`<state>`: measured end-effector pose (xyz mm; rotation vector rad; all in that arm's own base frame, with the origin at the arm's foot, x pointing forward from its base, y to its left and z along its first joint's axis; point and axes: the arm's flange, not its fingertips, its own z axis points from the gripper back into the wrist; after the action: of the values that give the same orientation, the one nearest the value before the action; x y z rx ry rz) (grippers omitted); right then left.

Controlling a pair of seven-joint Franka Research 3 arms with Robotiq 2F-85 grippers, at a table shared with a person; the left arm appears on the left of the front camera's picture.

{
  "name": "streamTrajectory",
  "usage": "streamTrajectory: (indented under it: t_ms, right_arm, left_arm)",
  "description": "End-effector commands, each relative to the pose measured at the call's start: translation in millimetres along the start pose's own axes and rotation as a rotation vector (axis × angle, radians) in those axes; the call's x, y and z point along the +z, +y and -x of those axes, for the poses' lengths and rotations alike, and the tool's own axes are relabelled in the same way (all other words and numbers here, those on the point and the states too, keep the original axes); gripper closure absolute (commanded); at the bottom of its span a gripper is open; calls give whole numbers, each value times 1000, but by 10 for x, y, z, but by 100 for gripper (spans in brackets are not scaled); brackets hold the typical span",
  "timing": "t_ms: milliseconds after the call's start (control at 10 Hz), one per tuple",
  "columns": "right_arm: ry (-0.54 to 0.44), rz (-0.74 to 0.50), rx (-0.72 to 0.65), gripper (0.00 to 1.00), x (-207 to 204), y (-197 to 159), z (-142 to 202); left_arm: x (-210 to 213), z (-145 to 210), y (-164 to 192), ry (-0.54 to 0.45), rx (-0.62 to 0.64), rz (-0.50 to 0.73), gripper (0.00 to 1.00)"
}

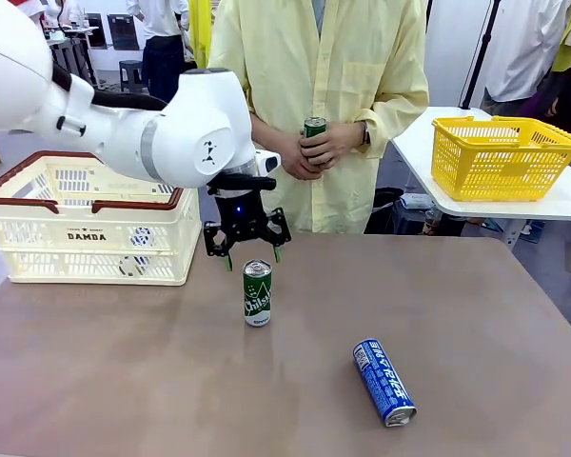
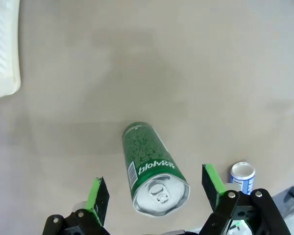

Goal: Place the drinks into the Shopping basket.
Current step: Pick up one drink and place it into the Shopping basket.

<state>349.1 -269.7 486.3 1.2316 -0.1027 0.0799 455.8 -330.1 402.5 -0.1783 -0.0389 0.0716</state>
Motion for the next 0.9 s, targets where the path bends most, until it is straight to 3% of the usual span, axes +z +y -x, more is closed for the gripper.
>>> streamTrajectory:
  t_ms: [0,500,700,800]
  right_arm:
    - [14,13,-11,0,2,24,23]
    - [14,13,-11,0,2,24,23]
    - [14,13,-11,0,2,24,23]
    - [14,13,-11,0,2,24,23]
  left_arm:
    - [-81,-72,-95,29,-82,-38,0]
    - [-294,-105,-101,65,-122,-74,0]
    - [-344,-100,-90,62,-124,-106,88]
    - [-362,-83,-94,68,-125,-109,100]
